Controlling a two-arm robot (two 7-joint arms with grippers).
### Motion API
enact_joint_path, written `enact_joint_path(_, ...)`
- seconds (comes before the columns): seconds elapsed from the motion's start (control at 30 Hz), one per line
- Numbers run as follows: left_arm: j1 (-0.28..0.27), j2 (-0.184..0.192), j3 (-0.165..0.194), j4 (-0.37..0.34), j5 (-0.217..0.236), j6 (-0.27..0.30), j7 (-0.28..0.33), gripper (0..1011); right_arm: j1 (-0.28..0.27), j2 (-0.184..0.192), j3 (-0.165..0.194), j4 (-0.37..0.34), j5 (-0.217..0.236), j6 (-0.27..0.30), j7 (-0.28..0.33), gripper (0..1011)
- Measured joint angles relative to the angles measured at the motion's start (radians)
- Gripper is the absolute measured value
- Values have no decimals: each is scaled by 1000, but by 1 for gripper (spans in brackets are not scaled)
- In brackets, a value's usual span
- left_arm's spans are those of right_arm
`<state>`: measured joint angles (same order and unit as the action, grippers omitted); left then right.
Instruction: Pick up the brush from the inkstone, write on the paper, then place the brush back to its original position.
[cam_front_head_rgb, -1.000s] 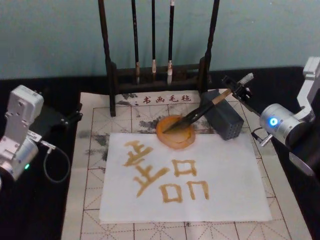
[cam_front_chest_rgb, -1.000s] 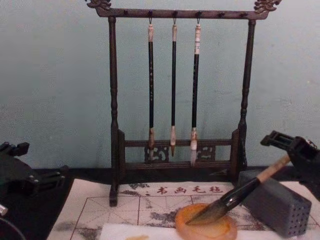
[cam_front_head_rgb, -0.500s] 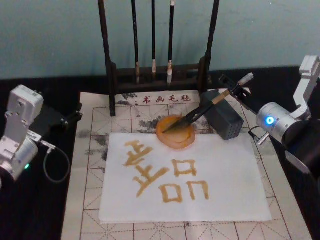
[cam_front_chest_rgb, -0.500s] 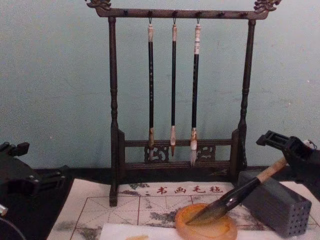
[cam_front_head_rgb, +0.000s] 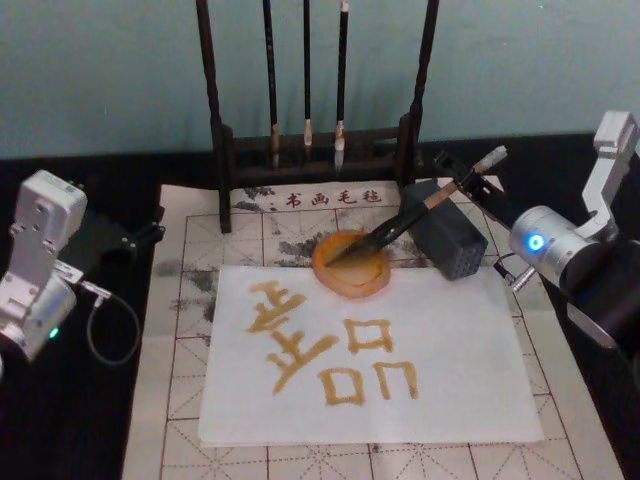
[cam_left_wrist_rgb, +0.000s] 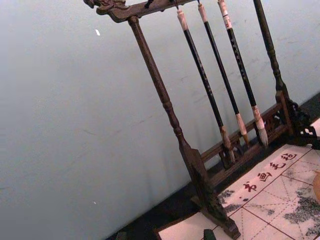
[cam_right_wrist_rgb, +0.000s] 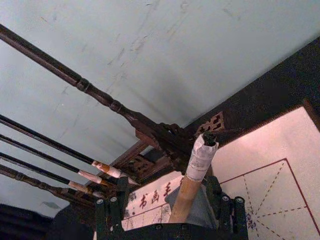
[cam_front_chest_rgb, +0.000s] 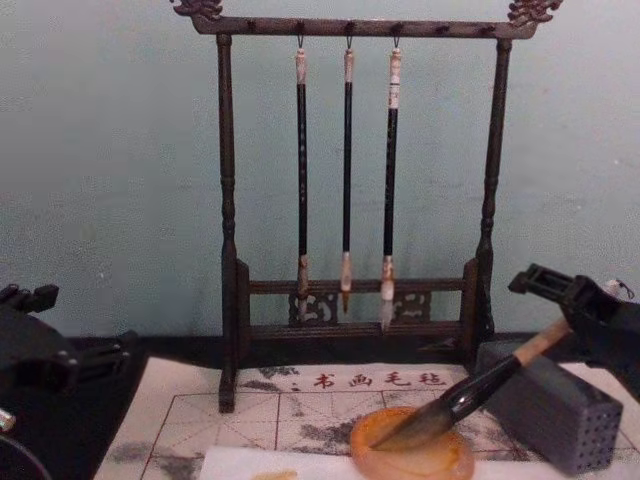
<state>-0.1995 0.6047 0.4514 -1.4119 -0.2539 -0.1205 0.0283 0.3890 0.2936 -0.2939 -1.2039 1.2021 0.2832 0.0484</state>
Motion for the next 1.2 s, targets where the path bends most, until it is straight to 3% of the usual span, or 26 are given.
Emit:
enact_joint_path(0.23, 0, 0, 0, 0, 0, 0, 0, 1001, 9, 8, -20, 10, 4, -7, 1, 1000)
enact_joint_path(0.8, 0, 0, 0, 0, 0, 0, 0, 1001, 7, 7, -16, 8, 4, -7, 2, 993)
enact_joint_path(0.97, 0, 0, 0, 0, 0, 0, 0, 1001, 7, 6, -15, 8, 4, -6, 2, 908)
enact_joint_path(1.2, 0, 0, 0, 0, 0, 0, 0, 1001, 6, 6, -14, 7, 4, -6, 2, 687)
